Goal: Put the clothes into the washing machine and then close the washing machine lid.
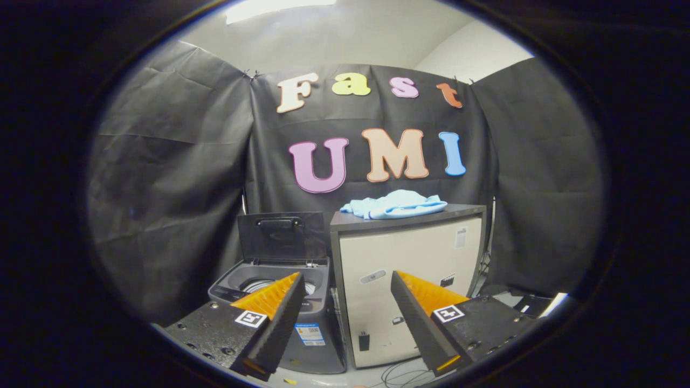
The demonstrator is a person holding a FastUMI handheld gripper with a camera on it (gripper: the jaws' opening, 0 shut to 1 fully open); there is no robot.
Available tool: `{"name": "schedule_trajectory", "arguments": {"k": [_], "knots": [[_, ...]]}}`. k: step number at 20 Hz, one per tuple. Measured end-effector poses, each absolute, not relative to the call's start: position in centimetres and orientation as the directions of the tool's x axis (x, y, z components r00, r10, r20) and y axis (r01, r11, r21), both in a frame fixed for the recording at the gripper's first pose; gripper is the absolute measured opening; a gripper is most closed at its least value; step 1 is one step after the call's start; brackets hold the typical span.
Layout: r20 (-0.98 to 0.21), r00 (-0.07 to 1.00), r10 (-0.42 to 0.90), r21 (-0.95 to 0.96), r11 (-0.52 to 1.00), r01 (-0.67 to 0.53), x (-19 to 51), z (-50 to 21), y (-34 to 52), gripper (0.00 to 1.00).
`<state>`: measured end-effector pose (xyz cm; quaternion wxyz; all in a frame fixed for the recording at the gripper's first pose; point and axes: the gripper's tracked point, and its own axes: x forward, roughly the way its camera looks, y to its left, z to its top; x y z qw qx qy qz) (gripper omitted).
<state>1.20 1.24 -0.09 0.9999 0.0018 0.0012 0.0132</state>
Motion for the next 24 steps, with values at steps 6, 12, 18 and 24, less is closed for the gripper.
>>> {"name": "schedule_trajectory", "arguments": {"k": [6, 12, 18, 24], "knots": [[0.009, 1.0, 0.011, 0.001, 1.0, -0.011, 4.8, 2.2, 0.0, 0.96], [-0.038, 0.999, 0.036, 0.02, 0.999, -0.035, 12.2, 7.0, -2.0, 0.96], [-0.034, 0.999, -0.005, -0.133, 0.991, 0.001, 19.9, 13.5, -5.3, 0.96], [-0.195, 0.98, -0.044, -0.175, 0.985, 0.01, 29.0, 13.0, -7.9, 0.97]]}}
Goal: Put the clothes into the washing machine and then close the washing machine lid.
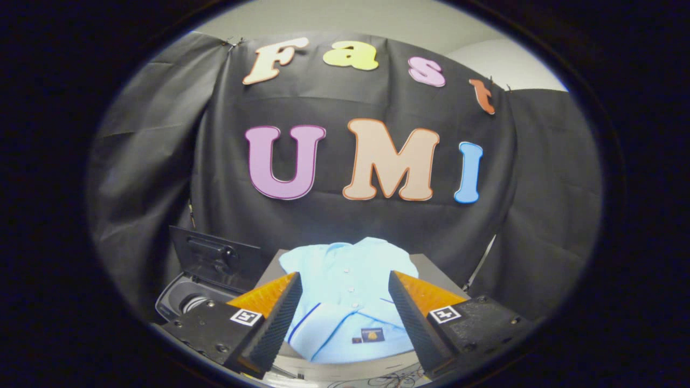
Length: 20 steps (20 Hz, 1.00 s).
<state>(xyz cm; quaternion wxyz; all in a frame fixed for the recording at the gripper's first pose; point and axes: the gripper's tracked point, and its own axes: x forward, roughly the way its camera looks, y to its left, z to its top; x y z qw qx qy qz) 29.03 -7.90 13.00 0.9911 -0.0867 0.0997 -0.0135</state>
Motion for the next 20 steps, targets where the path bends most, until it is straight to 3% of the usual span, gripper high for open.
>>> {"name": "schedule_trajectory", "arguments": {"k": [8, 20], "knots": [[-0.39, 0.901, -0.189, -0.194, 0.974, 0.12, 35.0, 8.8, -12.3, 0.97], [-0.552, 0.827, -0.103, -0.098, 0.993, 0.059, 36.7, 2.3, -10.5, 0.95]]}}
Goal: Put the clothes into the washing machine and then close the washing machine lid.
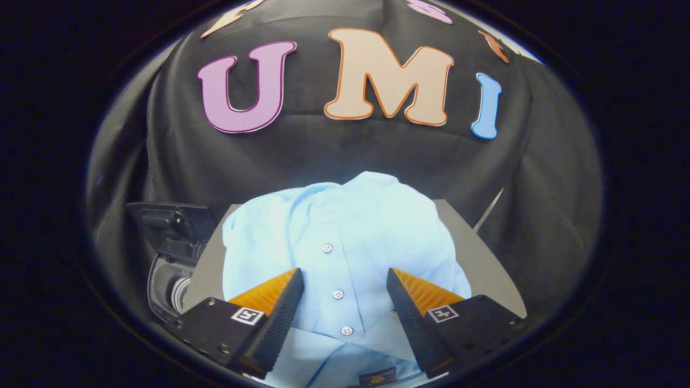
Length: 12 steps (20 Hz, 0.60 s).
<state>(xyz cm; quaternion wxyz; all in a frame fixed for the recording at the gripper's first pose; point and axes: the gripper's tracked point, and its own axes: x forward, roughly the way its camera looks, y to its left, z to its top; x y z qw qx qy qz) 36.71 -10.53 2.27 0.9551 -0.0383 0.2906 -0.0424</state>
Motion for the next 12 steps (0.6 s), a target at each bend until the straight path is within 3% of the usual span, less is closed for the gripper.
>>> {"name": "schedule_trajectory", "arguments": {"k": [2, 4, 8, 12], "knots": [[-0.534, 0.839, -0.104, -0.05, 0.995, 0.092, 36.7, 2.5, -11.1, 0.87], [-0.517, 0.852, -0.083, -0.046, 0.997, 0.069, 36.1, 2.3, -10.8, 0.62], [-0.484, 0.872, -0.077, -0.009, 0.997, 0.083, 34.8, 2.4, -10.6, 0.21], [-0.465, 0.881, -0.088, -0.022, 0.996, 0.087, 32.5, 3.0, -10.0, 0.08]]}}
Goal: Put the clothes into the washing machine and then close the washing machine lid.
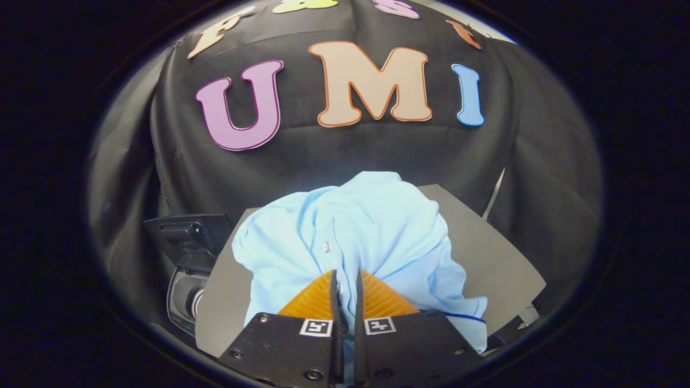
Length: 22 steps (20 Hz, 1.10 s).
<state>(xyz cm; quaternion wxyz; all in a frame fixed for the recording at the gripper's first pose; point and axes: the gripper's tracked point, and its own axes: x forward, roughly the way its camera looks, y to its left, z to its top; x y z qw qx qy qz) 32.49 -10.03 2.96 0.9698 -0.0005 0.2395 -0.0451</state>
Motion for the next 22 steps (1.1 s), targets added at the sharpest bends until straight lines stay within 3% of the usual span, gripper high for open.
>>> {"name": "schedule_trajectory", "arguments": {"k": [12, 22], "knots": [[-0.395, 0.918, -0.036, 0.078, 0.994, 0.073, 27.7, 8.3, -5.5, 0.04], [-0.317, 0.944, 0.088, 0.038, 0.996, -0.08, 27.5, 14.0, 5.7, 0.04]]}}
